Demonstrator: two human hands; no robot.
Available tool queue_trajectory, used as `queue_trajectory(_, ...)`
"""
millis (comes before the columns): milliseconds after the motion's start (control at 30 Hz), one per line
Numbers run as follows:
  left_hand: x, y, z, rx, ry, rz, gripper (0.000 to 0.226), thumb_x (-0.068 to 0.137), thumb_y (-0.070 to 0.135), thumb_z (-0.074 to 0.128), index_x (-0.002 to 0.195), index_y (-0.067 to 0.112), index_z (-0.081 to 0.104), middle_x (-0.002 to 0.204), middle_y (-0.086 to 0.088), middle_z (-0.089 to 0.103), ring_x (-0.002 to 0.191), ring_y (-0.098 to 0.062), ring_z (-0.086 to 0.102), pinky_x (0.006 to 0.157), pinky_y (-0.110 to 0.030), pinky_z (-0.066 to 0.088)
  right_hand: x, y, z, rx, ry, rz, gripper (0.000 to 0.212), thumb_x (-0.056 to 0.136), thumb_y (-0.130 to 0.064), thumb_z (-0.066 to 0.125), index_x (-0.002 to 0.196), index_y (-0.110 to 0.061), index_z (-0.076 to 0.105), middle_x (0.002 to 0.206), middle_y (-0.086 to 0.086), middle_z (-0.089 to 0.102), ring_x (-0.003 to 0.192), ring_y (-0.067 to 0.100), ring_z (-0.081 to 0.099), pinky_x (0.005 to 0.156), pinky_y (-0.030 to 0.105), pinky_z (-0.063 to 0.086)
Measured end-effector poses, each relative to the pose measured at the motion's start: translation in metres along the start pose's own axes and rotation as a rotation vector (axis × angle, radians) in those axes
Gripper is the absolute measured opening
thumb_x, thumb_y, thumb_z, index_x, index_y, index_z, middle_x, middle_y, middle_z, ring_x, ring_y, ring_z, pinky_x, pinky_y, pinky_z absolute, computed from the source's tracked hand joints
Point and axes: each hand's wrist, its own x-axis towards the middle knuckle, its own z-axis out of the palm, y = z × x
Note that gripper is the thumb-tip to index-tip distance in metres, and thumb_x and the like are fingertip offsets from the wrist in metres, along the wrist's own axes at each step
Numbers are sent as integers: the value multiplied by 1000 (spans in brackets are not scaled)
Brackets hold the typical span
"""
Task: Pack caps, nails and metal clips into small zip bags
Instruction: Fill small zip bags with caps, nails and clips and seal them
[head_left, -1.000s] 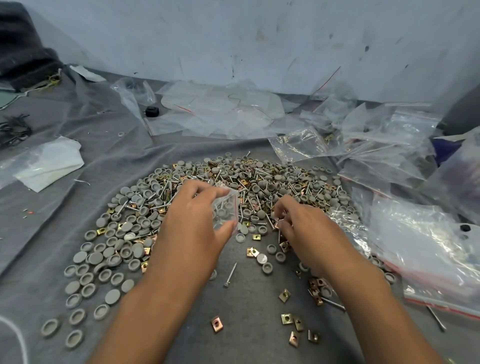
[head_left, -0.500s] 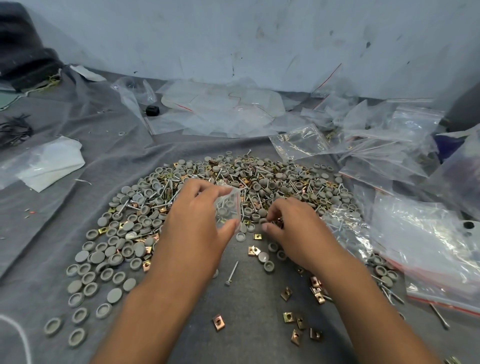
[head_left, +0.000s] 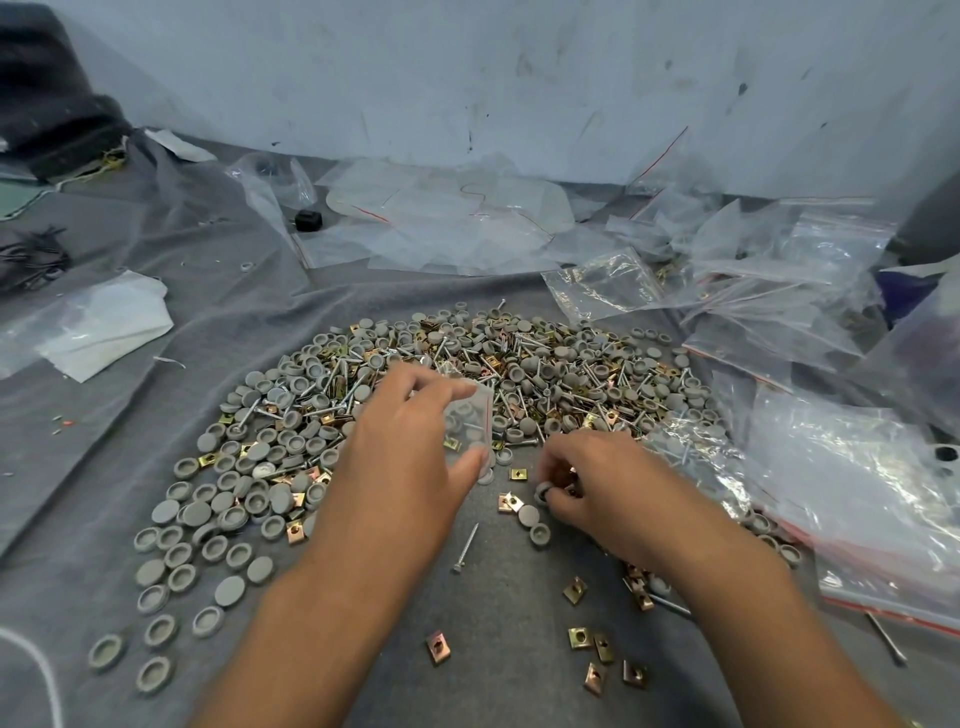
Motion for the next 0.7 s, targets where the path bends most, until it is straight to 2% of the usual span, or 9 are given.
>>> queue_trajectory(100,1,-1,1,-19,-18,-2,55,82,30,79,133,33,58,108,19,44,89,-2,45,83,-20,45,2,-3,3,43,-26,9,6,90,-36,68,92,-34,62,92,-16,60,83,2,57,74,32,55)
queue_trajectory(267,1,-1,1,-45,-49,-9,53,85,32,75,134,37,55,110,22,42,92,1,44,83,-20,43,4,-4,5,118,-56,21,14,85,-30,75,86,-33,61,85,-14,61,75,2,58,62,23,49)
queue_trajectory(433,0,-2,2,-43,-53,-7,53,86,31,74,135,35,55,110,21,43,93,-1,44,83,-21,45,0,-2,2,96,-42,-27,16,88,-33,73,84,-37,59,90,-19,58,83,-1,54,74,27,52)
queue_trajectory(567,0,-3,2,-42,-50,-5,52,86,31,74,135,35,55,112,21,43,93,-1,45,85,-23,47,-3,-3,1,66,-100,-51,16,88,-36,75,87,-36,59,87,-17,61,81,1,57,72,29,54)
queue_trajectory(633,0,-2,3,-36,-54,0,53,86,31,75,135,35,55,113,21,43,93,0,45,85,-22,46,-4,-4,-1,113,-55,-59,15,89,-36,75,88,-35,60,87,-16,62,80,0,58,67,22,51)
queue_trajectory(700,0,-2,3,-37,-64,6,53,85,30,75,134,35,55,112,21,43,92,-1,45,86,-24,47,-4,-7,-6,290,94,-77,15,88,-32,76,86,-35,62,84,-15,65,79,-1,61,63,16,47)
